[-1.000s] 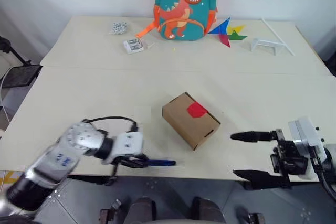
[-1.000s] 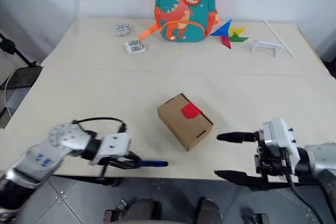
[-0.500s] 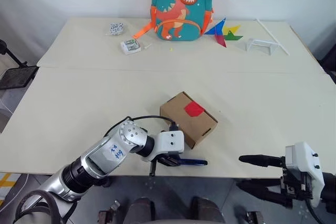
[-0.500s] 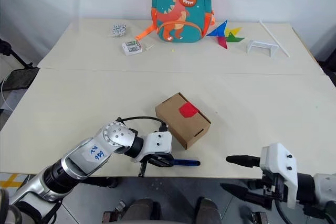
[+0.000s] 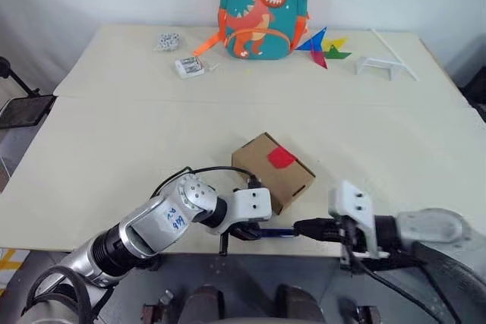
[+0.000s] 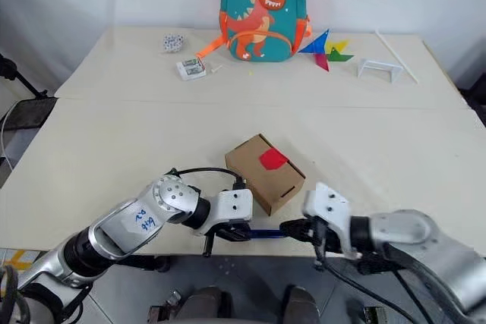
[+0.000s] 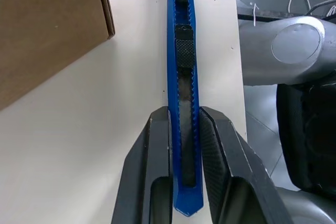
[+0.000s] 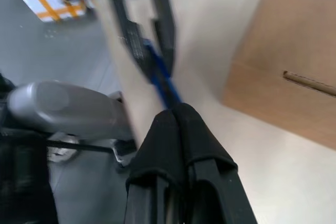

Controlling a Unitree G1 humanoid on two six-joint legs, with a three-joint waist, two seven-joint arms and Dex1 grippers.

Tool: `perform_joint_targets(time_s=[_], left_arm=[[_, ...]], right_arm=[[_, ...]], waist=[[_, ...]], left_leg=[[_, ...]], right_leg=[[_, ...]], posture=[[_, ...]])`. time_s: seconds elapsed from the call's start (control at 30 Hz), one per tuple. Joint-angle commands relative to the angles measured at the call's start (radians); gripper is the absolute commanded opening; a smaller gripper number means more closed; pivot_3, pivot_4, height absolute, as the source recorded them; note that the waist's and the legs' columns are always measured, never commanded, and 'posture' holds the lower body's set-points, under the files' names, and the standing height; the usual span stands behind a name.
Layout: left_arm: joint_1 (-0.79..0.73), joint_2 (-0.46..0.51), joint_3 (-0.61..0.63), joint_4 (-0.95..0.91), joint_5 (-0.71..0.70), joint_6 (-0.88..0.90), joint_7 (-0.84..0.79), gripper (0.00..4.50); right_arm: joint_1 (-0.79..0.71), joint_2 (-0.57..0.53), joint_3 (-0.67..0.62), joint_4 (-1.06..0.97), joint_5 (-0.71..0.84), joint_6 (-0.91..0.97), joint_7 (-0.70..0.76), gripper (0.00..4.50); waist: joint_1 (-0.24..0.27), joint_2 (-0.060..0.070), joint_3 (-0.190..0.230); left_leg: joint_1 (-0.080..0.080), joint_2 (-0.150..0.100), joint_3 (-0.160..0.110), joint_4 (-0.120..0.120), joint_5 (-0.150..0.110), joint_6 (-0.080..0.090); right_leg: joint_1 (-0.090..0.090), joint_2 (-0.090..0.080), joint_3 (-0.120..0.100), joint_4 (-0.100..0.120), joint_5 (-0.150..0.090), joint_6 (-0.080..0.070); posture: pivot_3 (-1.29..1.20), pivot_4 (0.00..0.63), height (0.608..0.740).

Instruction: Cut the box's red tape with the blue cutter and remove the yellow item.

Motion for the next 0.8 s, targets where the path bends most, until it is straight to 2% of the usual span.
perform_joint_targets(time_s=[0.03, 0.37, 0.8], left_arm=[[-0.005, 0.014, -0.015, -0.011, -0.013, 0.025, 0.012, 0.41], [-0.002, 0.084, -0.040, -0.031, -0.021, -0.004, 0.004, 0.41], [-0.016, 0.065, -0.041, -0.020, -0.029, 0.007, 0.023, 0.41]], right_arm=[[-0.051, 0.011, 0.075, 0.030, -0.042, 0.037, -0.014, 0.03], [-0.102, 0.034, 0.148, 0.105, -0.098, 0.033, 0.024, 0.03], [-0.125, 0.091, 0.214, 0.116, -0.130, 0.023, 0.041, 0.03]], waist=[[0.003, 0.000, 0.000], [-0.003, 0.000, 0.000], [-0.003, 0.000, 0.000]], left_leg=[[0.000, 0.000, 0.000, 0.000, 0.000, 0.000], [-0.001, 0.000, 0.000, 0.000, 0.000, 0.000], [0.000, 0.000, 0.000, 0.000, 0.000, 0.000]], right_leg=[[0.000, 0.000, 0.000, 0.000, 0.000, 0.000], [0.000, 0.000, 0.000, 0.000, 0.000, 0.000], [0.000, 0.001, 0.000, 0.000, 0.000, 0.000]], posture=[[0.00, 0.150, 0.740], [0.00, 0.150, 0.740], [0.00, 0.150, 0.740]])
